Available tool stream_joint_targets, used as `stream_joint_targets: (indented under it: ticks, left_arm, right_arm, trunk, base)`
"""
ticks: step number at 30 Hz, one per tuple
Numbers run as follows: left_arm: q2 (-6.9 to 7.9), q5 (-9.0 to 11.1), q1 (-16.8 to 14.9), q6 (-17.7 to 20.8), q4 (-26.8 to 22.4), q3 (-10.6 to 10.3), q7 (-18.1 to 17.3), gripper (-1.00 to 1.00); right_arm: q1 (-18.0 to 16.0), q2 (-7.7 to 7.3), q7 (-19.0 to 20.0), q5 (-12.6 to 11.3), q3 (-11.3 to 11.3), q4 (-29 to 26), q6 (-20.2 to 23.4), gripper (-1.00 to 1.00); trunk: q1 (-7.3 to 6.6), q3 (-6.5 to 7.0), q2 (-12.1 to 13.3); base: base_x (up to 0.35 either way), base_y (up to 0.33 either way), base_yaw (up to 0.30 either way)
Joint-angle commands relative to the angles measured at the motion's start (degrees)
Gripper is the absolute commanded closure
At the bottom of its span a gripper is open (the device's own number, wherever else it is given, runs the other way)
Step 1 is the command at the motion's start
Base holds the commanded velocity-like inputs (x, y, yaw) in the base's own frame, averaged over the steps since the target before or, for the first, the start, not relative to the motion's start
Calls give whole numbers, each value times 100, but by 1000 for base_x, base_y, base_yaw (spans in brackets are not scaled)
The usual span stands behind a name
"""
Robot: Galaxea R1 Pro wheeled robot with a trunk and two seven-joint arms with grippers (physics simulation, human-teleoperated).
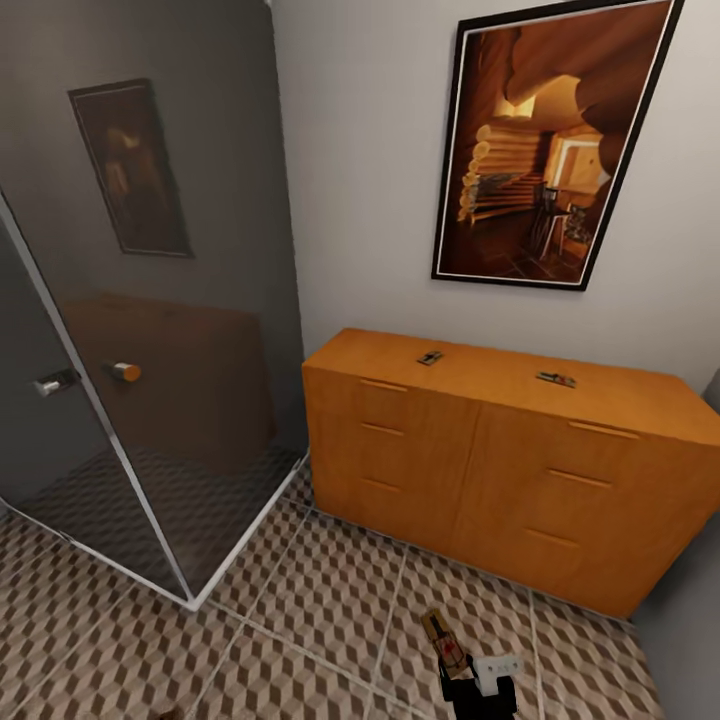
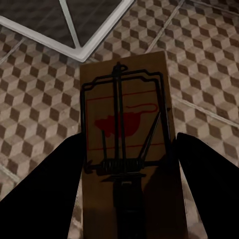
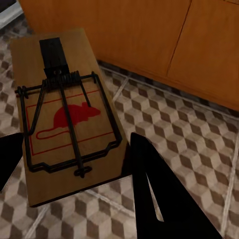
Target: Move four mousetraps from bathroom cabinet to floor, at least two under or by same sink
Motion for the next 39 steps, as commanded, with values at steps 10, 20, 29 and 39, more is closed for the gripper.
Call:
stream_joint_targets:
  ticks: [10, 20, 29, 39]
  left_arm:
    - [-4, 64, -9, -18, 19, -23, -63, 100]
    - [-4, 64, -9, -18, 20, -23, -63, 100]
    - [-4, 64, -9, -18, 24, -23, -63, 100]
    - [-4, 64, -6, -18, 22, -23, -63, 100]
  right_arm:
    - [-2, 1, 18, 22, -13, 2, -17, 100]
    - [-2, 1, 17, 22, -13, 2, -17, 100]
    - [-2, 1, 15, 22, -13, 2, -17, 100]
    - [-2, 1, 17, 22, -13, 2, -17, 100]
  trunk:
    - [0, -5, -3]
    - [0, -5, -3]
    - [0, -5, -3]
    - [0, -5, -3]
  base:
    - [0, 0, 258]
    - [0, 0, 258]
    - [0, 0, 258]
    - [0, 0, 258]
